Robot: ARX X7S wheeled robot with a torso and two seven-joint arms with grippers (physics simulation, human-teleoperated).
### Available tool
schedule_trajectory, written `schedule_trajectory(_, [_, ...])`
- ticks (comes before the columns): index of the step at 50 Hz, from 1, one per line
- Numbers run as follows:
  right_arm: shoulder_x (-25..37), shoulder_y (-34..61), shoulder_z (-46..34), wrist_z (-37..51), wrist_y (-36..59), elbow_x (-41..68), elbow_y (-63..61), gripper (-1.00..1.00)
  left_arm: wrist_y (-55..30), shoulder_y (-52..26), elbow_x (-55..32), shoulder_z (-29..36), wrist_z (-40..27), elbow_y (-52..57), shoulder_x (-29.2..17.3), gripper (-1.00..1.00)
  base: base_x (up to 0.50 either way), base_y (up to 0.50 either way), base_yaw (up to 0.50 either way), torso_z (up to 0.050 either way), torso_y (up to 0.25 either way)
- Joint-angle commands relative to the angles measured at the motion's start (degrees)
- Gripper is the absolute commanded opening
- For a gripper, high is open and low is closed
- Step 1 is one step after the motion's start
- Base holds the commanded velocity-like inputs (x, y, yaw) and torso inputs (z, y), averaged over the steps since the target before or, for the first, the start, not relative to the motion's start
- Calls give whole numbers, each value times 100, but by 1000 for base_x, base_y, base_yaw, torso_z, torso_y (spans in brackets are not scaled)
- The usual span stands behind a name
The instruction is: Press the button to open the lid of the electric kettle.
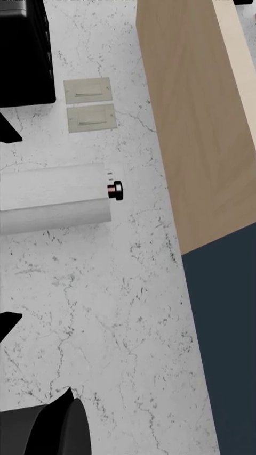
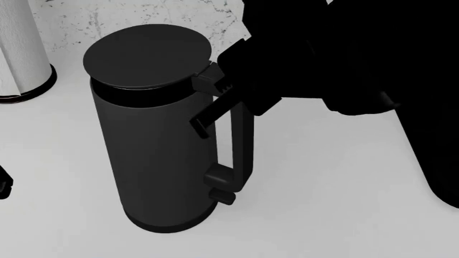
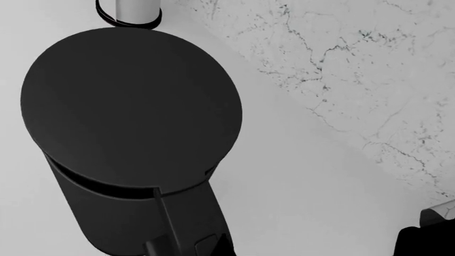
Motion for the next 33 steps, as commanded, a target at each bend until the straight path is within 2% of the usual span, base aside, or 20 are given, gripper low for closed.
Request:
schedule_trajectory(1, [-57,-35,-104,-54,-80,-31,-23,-100,-21,13,-34,-37,-23,39,-26,100,0,0,0,0,0])
schedule_trajectory(33, [24,-315,-306,-73,-282,-58,-59,-100,-12,19,-65,-25,-95,61,-74,100,1,0,1,0,0])
